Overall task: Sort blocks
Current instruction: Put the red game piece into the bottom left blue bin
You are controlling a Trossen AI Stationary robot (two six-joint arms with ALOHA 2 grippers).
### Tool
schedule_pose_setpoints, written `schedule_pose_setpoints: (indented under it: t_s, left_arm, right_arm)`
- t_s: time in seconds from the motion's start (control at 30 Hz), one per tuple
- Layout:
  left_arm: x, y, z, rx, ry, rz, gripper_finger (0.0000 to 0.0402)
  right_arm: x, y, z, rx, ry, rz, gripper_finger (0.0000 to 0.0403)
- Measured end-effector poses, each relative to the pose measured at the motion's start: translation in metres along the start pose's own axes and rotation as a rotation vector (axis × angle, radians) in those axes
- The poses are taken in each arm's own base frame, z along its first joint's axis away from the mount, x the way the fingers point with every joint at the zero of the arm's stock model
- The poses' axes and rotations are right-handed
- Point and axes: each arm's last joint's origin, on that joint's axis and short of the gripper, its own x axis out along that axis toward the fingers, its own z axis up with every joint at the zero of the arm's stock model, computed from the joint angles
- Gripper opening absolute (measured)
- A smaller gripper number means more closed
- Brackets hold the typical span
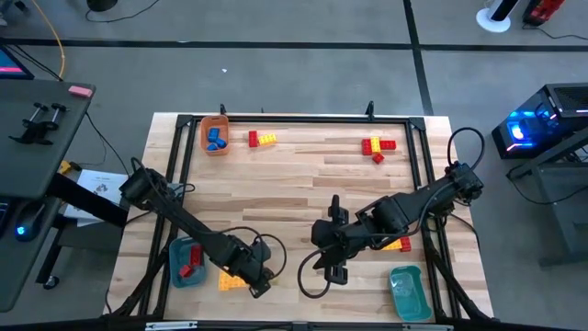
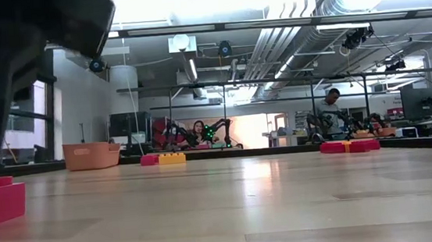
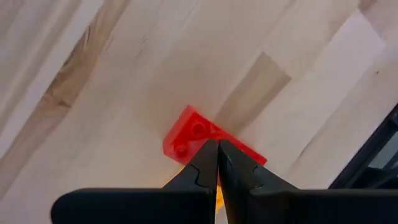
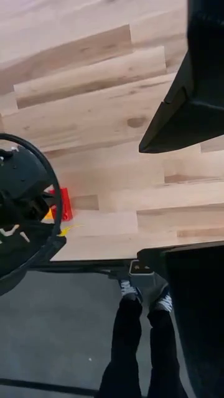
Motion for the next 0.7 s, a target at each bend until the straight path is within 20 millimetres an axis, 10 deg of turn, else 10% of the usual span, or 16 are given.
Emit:
schedule_pose_setpoints:
  t_s: [0.4,0.7]
  left_arm:
    - [0.01,0.007,-0.001,0.057,0.02,-0.016,0.0]
    - [0.007,0.038,0.043,0.165,-0.019,0.11,0.0]
  right_arm:
    - [0.0,-0.001,-0.001,-0.01,0.006,-0.013,0.0139]
    - [0.0,-0.001,-0.001,-0.007,0.005,-0.022,0.0139]
